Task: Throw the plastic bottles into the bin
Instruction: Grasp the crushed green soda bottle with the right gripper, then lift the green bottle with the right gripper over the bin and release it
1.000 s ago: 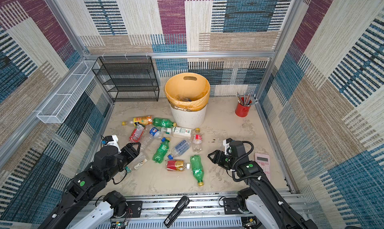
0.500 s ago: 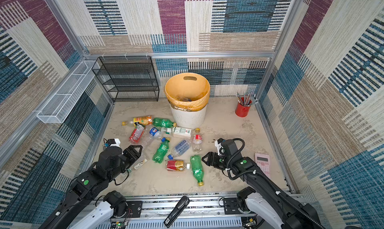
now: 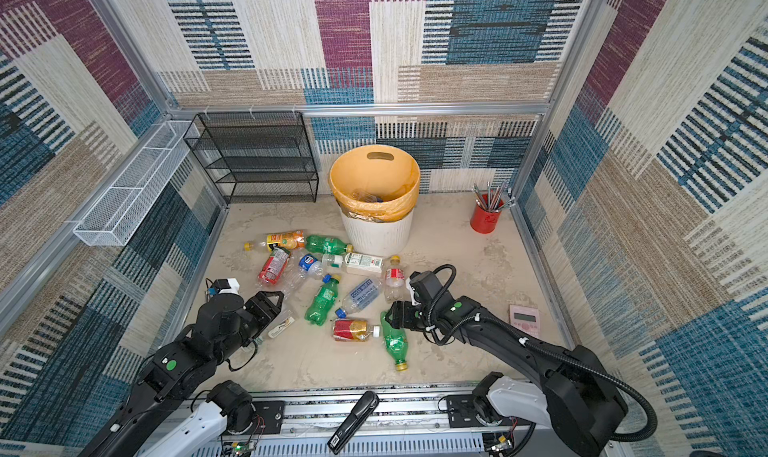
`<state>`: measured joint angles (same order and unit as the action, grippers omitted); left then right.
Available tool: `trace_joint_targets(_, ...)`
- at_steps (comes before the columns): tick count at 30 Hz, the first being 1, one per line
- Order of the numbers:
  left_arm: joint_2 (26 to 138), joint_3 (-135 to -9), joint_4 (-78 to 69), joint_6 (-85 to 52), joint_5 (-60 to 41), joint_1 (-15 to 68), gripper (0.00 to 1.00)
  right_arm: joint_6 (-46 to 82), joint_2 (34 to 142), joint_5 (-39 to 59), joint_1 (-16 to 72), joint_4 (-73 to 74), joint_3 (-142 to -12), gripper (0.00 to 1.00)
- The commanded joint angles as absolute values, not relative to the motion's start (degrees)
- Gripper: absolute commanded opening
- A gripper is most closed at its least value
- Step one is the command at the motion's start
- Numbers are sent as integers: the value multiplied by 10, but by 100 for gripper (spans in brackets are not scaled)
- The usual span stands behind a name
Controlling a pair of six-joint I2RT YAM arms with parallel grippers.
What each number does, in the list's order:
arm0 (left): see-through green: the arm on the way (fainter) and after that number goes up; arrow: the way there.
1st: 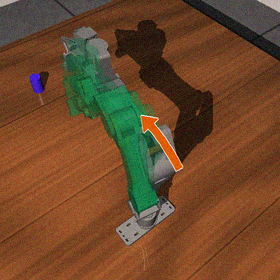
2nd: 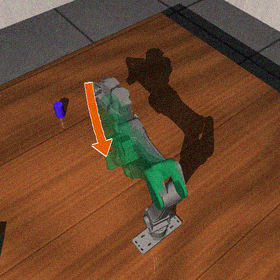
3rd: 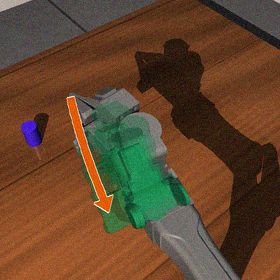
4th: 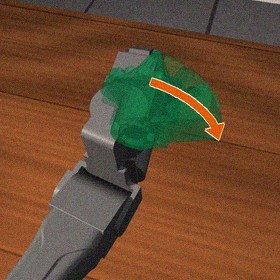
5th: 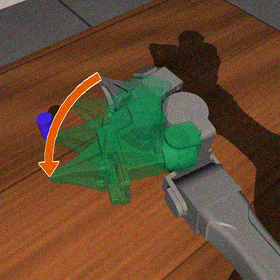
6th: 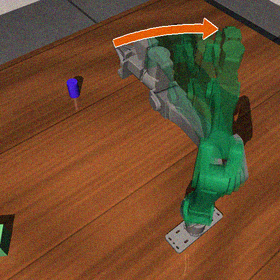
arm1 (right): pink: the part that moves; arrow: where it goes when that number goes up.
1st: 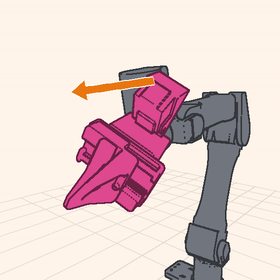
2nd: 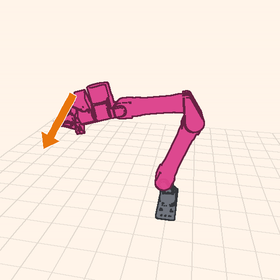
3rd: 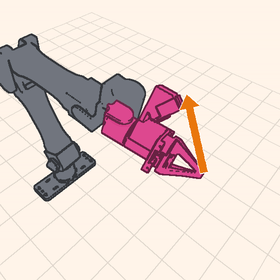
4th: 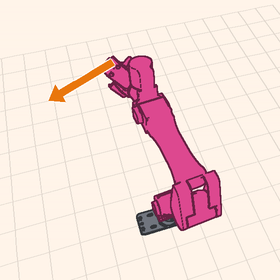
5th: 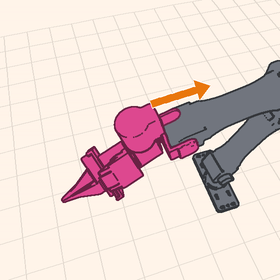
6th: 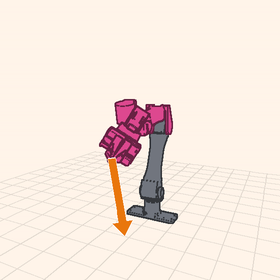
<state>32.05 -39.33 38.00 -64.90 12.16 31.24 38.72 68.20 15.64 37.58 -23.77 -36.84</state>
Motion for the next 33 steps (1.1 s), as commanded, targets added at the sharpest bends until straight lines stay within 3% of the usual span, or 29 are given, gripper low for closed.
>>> trace_joint_targets(1, 318, -401, 395, -659, 134, 312, 67, 377, 704, 128, 383, -221, -380, 80)
trace_joint_targets(18, 310, -402, 407, -661, 143, 312, 67, 386, 781, 114, 422, -212, -376, 72)
trace_joint_targets(26, 305, -396, 410, -666, 144, 312, 67, 395, 755, 111, 422, -214, -359, 56)
trace_joint_targets(33, 304, -399, 417, -665, 146, 312, 67, 416, 663, 96, 422, -226, -338, 51)
